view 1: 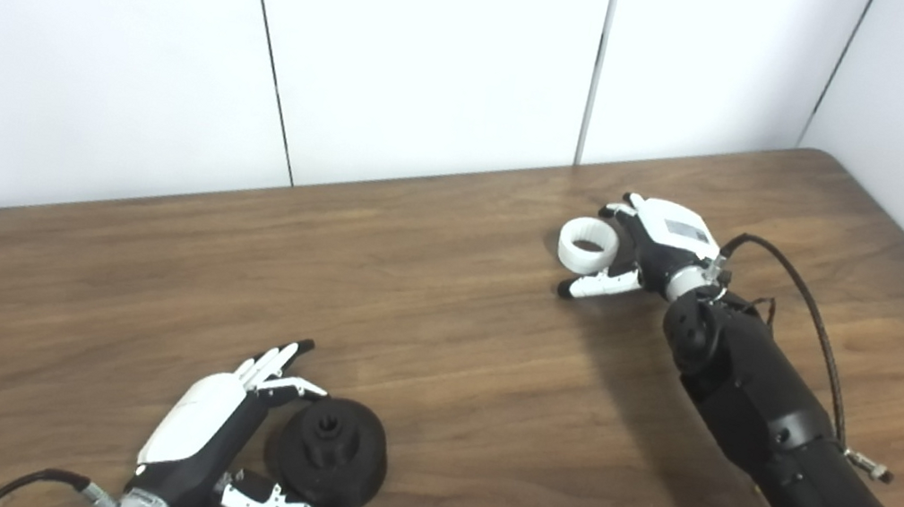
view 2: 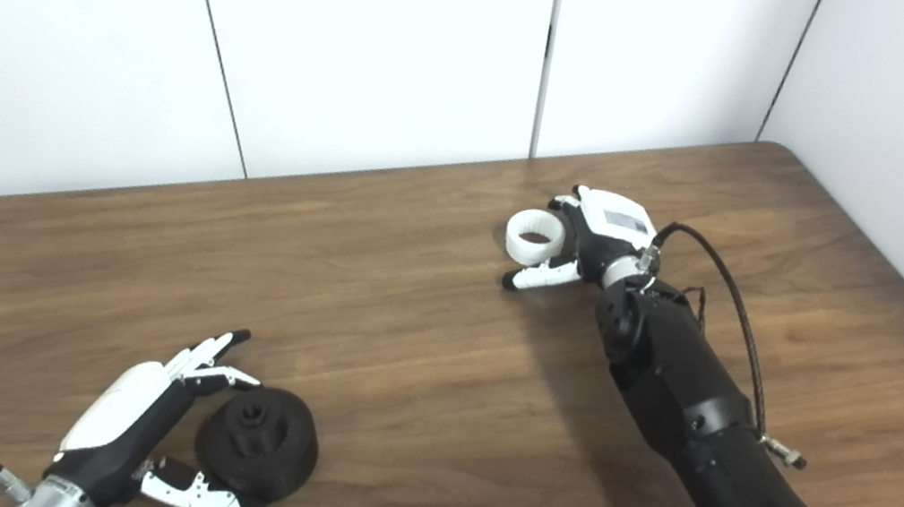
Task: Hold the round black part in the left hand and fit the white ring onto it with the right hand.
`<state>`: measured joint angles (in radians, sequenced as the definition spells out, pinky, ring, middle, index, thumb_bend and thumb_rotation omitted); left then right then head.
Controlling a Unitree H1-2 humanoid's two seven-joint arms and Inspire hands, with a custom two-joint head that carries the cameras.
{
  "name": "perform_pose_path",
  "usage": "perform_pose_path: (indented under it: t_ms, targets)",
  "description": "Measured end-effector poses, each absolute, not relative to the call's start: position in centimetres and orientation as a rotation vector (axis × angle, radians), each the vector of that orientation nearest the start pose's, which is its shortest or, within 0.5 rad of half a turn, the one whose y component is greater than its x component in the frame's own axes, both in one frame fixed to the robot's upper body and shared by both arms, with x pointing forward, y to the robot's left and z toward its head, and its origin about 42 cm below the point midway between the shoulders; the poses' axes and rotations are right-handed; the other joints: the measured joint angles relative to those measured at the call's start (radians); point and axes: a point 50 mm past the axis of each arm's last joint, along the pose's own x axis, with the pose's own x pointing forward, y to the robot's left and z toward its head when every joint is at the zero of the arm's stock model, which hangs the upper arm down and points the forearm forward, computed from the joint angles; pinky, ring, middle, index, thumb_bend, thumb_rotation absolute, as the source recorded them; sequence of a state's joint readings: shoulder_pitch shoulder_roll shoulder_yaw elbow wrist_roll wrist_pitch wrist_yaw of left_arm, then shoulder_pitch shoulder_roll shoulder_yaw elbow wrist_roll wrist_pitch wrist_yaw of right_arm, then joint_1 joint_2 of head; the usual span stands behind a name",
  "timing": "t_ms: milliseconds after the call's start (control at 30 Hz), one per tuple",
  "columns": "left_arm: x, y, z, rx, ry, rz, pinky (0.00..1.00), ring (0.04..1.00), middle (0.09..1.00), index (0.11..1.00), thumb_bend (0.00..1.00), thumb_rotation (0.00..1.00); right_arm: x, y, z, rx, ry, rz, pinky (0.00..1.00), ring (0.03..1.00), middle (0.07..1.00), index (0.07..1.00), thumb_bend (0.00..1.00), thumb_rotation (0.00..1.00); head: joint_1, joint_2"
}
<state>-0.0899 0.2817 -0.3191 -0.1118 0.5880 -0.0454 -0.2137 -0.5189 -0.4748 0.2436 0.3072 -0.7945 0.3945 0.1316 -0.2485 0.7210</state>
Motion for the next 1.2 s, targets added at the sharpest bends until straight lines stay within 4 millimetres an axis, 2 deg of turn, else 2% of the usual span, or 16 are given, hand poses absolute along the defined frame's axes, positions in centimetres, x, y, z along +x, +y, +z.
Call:
perform_pose_path:
  t_ms: [167, 767, 800, 900, 1200]
  targets:
    - [29.25, 19.46, 13.18, 0.883, -0.205, -0.512, 1.0, 1.0, 1.0, 0.616, 0.95, 0.35, 44.01, -32.28, 19.63, -1.316, 0.162, -0.085, 0.82, 0.889, 0.936, 0.689, 0.8, 0.43, 0.012, 0.003]
    - [29.32, 19.52, 13.26, 0.885, -0.2, -0.518, 1.0, 1.0, 1.0, 0.612, 0.94, 0.35, 44.1, -32.03, 19.49, -1.29, 0.072, -0.125, 0.82, 0.854, 0.89, 0.584, 0.74, 0.32, 0.014, 0.009]
    - [29.33, 19.53, 13.27, 0.885, -0.2, -0.518, 1.0, 1.0, 1.0, 0.612, 0.94, 0.35, 44.11, -32.03, 19.44, -1.289, 0.062, -0.124, 0.82, 0.849, 0.884, 0.529, 0.61, 0.22, 0.012, 0.009]
    - [29.33, 19.55, 13.28, 0.885, -0.2, -0.518, 1.0, 1.0, 1.0, 0.611, 0.94, 0.35, 44.13, -32.09, 19.42, -1.286, 0.039, -0.137, 0.83, 0.842, 0.875, 0.494, 0.52, 0.16, 0.012, 0.009]
    - [29.38, 19.54, 13.31, 0.888, -0.199, -0.521, 1.0, 1.0, 1.0, 0.612, 0.94, 0.35, 43.79, -31.77, 19.52, -1.25, -0.019, -0.148, 0.83, 0.845, 0.864, 0.49, 0.52, 0.16, 0.008, 0.011]
